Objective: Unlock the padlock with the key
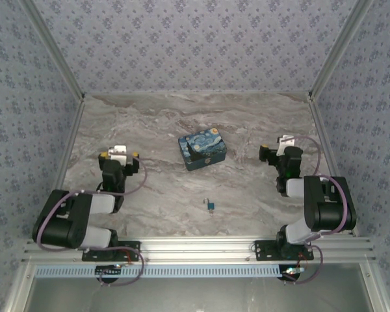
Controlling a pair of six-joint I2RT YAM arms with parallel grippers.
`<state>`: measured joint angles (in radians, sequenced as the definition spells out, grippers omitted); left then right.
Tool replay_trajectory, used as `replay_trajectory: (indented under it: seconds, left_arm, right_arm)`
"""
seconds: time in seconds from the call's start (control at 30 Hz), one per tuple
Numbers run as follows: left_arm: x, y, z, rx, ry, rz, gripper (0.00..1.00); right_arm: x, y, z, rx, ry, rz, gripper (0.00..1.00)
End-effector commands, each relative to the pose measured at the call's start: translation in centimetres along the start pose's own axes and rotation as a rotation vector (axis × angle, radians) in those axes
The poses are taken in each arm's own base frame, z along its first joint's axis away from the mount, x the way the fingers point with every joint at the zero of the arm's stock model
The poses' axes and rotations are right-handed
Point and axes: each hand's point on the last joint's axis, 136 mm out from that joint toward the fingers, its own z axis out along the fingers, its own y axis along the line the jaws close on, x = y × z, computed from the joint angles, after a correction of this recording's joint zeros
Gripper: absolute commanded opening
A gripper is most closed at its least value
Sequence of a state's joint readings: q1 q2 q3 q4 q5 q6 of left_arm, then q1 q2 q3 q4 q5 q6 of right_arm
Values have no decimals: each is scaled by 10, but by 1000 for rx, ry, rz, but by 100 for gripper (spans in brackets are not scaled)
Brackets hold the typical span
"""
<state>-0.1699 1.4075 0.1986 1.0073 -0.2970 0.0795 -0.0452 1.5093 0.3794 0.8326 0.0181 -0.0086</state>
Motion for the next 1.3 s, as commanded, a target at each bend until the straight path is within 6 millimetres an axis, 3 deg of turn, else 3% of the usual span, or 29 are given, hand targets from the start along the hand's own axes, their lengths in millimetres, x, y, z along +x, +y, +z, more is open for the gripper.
replay_trajectory:
  seconds: [0.0,0.13,0.23,0.3,1.27]
  left_arm:
    - [-14,6,2,5,-116,-43,99]
    - [-9,21,16,-53,-67,-100,99]
    - [-4,30,47,-76,87,-130,100]
    - [1,34,46,9,91,-206,99]
    - [0,29,48,-1,105,-163,100]
  right_arm:
    - [7,0,1,4,25,0,100]
    - [6,0,2,2,24,0,100]
    - [6,-1,2,3,27,1,100]
    - [7,-1,2,3,28,2,100]
    - [6,3,3,8,32,-21,100]
